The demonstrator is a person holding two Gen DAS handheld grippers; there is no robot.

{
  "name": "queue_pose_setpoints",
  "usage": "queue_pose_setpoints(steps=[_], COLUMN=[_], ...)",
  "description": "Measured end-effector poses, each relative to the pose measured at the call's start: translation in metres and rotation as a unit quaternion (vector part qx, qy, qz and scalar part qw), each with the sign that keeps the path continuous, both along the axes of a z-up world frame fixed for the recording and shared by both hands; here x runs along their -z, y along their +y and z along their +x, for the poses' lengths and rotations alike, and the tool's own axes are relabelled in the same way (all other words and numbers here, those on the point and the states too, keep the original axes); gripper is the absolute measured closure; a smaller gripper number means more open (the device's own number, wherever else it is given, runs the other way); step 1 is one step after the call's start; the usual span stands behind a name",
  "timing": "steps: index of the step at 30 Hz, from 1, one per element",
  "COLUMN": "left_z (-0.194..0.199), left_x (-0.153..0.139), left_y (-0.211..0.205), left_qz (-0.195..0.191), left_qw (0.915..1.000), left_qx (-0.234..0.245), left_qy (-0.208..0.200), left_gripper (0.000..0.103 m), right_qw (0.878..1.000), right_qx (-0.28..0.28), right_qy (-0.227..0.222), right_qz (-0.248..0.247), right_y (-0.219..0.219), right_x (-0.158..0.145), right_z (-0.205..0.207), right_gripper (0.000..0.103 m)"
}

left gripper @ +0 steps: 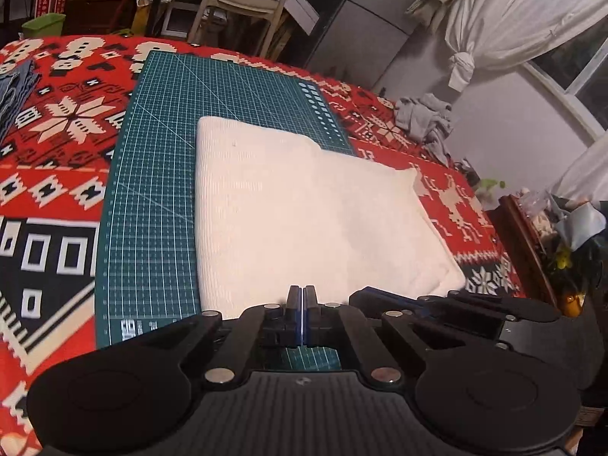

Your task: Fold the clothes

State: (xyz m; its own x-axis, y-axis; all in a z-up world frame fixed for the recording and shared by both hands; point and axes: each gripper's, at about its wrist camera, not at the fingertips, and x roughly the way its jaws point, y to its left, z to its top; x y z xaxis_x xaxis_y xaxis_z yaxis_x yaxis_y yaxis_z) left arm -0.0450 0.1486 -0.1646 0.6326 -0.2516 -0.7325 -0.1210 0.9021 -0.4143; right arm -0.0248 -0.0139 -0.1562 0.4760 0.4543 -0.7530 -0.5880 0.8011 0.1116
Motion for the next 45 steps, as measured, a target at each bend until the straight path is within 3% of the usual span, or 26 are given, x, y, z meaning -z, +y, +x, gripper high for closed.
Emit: queue_pose_setpoints(steps=[8, 12, 18, 25, 29, 34, 40, 45], left_z=[0.001, -0.001, 0.002, 0.01, 0.011, 0.011, 0.024, 0.037], left_x=[0.016, 0.01, 0.0, 0.0, 0.01, 0.008, 0.004, 0.021], left_y=[-0.001, -0.002, 0.0, 0.0, -0.007, -0.005, -0.011, -0.026], left_qz=[-0.001, 0.001, -0.002, 0.003, 0.024, 0.012, -0.014, -0.038], left_qw=[0.9998, 0.9999, 1.0, 1.0, 0.9995, 0.9998, 0.9997, 0.9984], left_qx=[0.005, 0.005, -0.001, 0.0, 0.001, 0.001, 0.017, 0.034], left_qy=[0.02, 0.015, 0.005, 0.005, 0.019, 0.017, 0.008, 0.026], left_gripper=[0.102, 0.102, 0.102, 0.102, 0.102, 0.102, 0.102, 0.103], right_qw=[1.0, 1.0, 1.0, 0.998, 0.998, 0.998, 0.995, 0.993], right_qx=[0.013, 0.01, 0.016, 0.055, 0.063, 0.069, 0.092, 0.102], right_qy=[0.011, 0.021, 0.003, 0.033, 0.026, -0.001, 0.026, 0.041], right_qz=[0.002, 0.002, 0.007, 0.023, 0.014, -0.006, 0.02, 0.037], right_y=[-0.007, -0.011, -0.015, -0.012, -0.009, -0.006, -0.017, -0.024], right_x=[0.015, 0.012, -0.002, 0.011, 0.015, 0.014, 0.015, 0.017], right_z=[0.002, -0.003, 0.0, 0.028, 0.024, 0.011, 0.014, 0.017], right_gripper=[0.103, 0.103, 0.094, 0.088, 0.097, 0.098, 0.098, 0.098])
